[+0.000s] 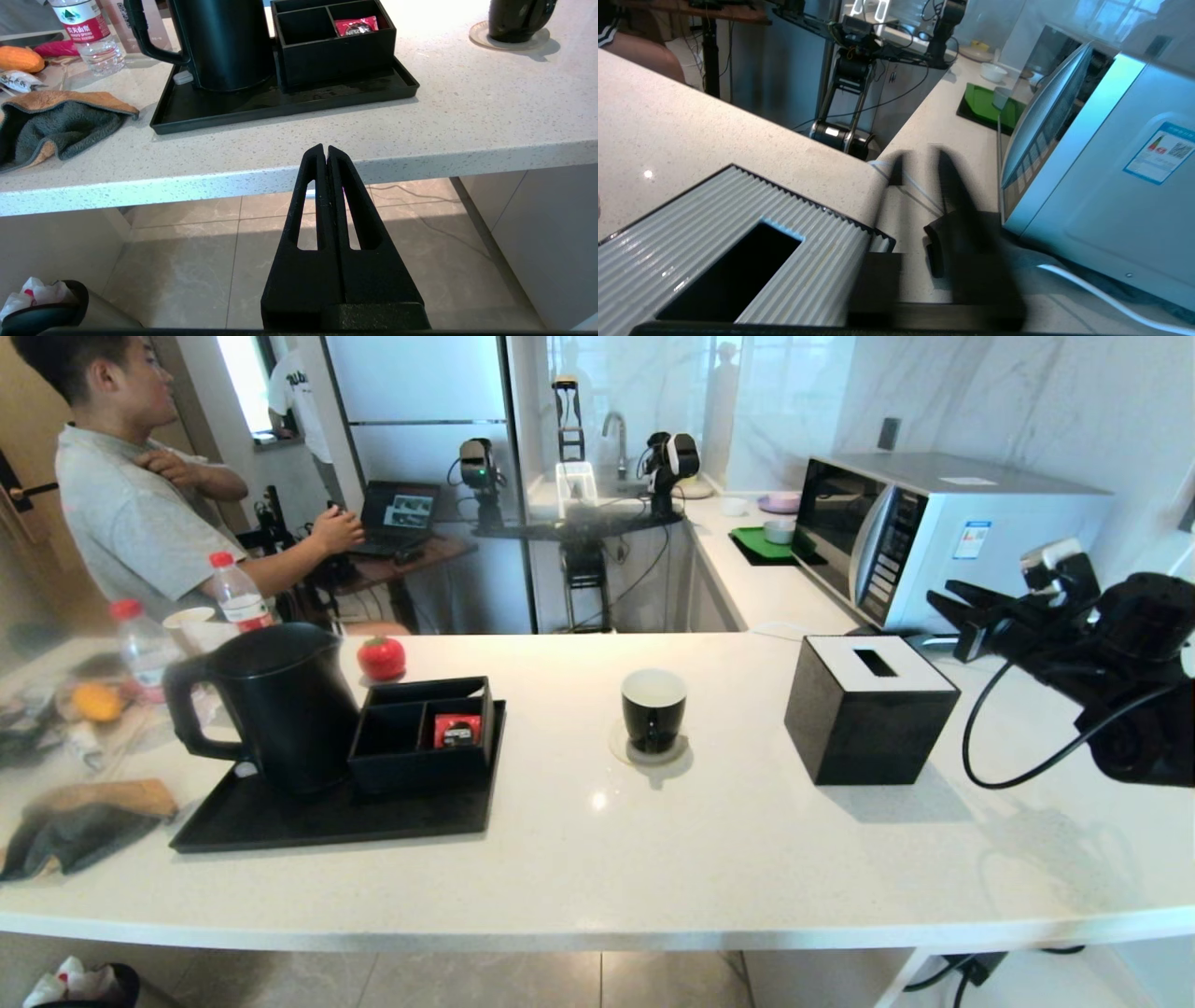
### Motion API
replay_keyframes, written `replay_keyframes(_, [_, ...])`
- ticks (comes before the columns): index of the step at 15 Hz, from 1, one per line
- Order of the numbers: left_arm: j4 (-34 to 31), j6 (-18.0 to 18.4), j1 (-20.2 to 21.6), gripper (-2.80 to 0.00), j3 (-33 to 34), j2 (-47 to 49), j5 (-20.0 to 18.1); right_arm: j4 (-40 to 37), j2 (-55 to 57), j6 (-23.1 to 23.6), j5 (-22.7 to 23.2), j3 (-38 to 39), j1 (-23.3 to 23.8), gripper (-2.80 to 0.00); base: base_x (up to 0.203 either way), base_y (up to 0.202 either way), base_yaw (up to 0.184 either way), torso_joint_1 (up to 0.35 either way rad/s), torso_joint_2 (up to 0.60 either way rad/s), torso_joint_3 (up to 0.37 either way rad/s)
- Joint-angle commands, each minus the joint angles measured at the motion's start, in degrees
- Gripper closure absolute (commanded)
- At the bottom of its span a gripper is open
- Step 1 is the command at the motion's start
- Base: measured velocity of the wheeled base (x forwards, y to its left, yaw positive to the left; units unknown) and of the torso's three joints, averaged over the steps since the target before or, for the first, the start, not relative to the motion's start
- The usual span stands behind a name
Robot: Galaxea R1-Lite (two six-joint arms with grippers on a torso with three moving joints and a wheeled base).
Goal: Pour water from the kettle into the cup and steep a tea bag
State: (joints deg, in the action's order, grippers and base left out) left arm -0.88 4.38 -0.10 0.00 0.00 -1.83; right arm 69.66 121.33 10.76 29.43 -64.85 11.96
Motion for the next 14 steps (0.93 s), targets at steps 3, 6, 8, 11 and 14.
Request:
replay_keyframes(3, [0.0,0.0,0.0,0.00,0.0,0.0,0.0,0.7,-7.0,0.1,-3.9,3.1,0.7,0.00,0.000,0.000,0.000,0.000,0.00,0.000])
replay_keyframes(6, [0.0,0.0,0.0,0.00,0.0,0.0,0.0,0.9,-16.0,-1.0,-8.5,10.9,1.0,0.00,0.000,0.000,0.000,0.000,0.00,0.000])
replay_keyframes(8, [0.0,0.0,0.0,0.00,0.0,0.0,0.0,1.0,-23.6,-2.4,-9.3,19.1,1.2,0.00,0.000,0.000,0.000,0.000,0.00,0.000])
replay_keyframes(11, [0.0,0.0,0.0,0.00,0.0,0.0,0.0,1.1,-34.3,-3.6,-9.6,33.6,2.0,0.00,0.000,0.000,0.000,0.000,0.00,0.000])
replay_keyframes(14, [0.0,0.0,0.0,0.00,0.0,0.0,0.0,1.2,-42.7,-4.4,-9.6,43.5,2.3,0.00,0.000,0.000,0.000,0.000,0.00,0.000])
